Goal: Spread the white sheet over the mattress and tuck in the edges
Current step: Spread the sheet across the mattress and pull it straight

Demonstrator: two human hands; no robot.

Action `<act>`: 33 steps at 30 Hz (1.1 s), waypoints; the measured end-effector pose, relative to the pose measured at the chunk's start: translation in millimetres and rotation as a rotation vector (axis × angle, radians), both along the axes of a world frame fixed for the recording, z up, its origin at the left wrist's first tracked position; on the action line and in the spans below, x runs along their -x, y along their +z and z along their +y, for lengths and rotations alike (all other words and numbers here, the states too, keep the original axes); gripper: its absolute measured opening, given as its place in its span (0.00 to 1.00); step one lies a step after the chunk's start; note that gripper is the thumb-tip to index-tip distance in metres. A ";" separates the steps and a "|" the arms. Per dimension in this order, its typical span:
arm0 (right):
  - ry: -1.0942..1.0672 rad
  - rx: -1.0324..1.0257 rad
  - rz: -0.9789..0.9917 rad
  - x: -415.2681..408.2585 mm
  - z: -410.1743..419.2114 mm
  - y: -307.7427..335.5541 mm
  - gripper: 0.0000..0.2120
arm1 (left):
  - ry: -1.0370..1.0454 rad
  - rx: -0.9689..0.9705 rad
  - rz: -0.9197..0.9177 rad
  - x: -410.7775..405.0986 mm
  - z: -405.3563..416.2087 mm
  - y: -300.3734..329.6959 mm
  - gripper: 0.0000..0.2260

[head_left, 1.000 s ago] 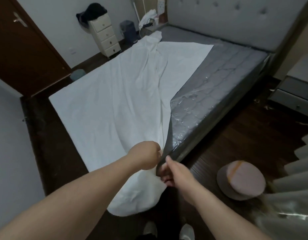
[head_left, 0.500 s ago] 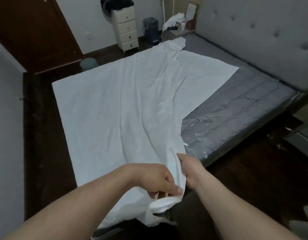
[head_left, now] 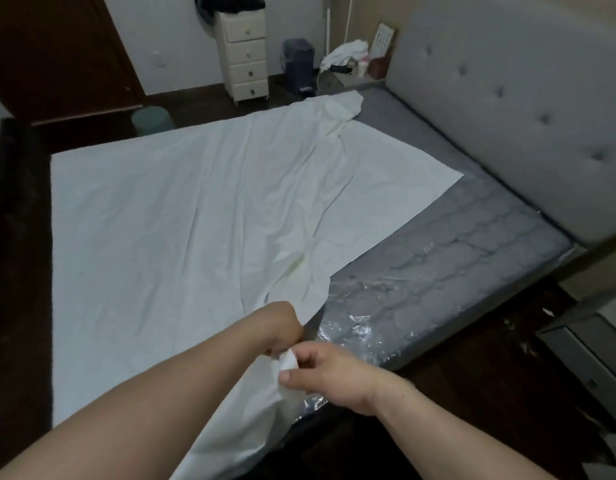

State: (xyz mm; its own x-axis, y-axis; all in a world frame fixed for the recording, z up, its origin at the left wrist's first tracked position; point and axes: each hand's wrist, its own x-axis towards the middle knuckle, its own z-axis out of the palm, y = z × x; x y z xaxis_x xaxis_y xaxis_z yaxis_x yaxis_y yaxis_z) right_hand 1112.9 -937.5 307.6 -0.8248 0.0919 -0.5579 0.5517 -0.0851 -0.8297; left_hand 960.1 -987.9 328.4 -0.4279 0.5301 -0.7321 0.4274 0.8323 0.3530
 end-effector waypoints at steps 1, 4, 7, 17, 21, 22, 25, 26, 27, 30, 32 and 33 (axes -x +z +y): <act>0.054 0.013 0.004 1.6 18.8 -7.6 0.17 | -0.008 0.018 0.010 -1.6 10.7 -9.7 0.12; 0.156 0.078 -0.050 7.8 68.2 -23.5 0.22 | 0.013 0.049 -0.011 -11.1 29.4 -27.5 0.10; 0.179 0.204 -0.129 6.0 129.2 -39.4 0.12 | 0.138 0.030 -0.065 -31.5 48.4 -35.0 0.10; -0.235 0.440 -0.495 -24.5 277.3 -105.5 0.16 | 0.044 0.254 -0.277 -146.8 126.3 -37.7 0.09; -0.280 0.381 -0.497 -40.7 288.2 -116.3 0.10 | -0.089 0.366 -0.372 -163.7 142.2 -50.4 0.09; -0.275 0.368 -0.493 -50.6 292.1 -120.4 0.10 | -0.153 0.406 -0.385 -168.2 147.8 -54.3 0.09; -0.206 0.312 -0.486 -80.6 300.9 -128.7 0.10 | -0.262 0.545 -0.393 -180.3 158.3 -70.2 0.08; -0.177 0.272 -0.484 -88.5 303.2 -130.1 0.09 | -0.259 0.550 -0.363 -184.1 159.7 -78.2 0.09; -0.148 0.239 -0.482 -96.1 304.3 -130.8 0.08 | -0.242 0.527 -0.301 -187.3 160.4 -84.9 0.11; -0.037 0.165 -0.504 -112.8 304.4 -137.5 0.03 | -0.062 0.336 -0.069 -188.9 158.9 -104.2 0.14; -0.022 0.131 -0.496 -121.4 302.2 -146.8 0.04 | 0.034 0.236 -0.021 -186.8 161.5 -114.5 0.17; -0.039 0.121 -0.485 -120.7 303.1 -154.7 0.04 | 0.052 0.199 -0.012 -183.4 163.6 -124.9 0.18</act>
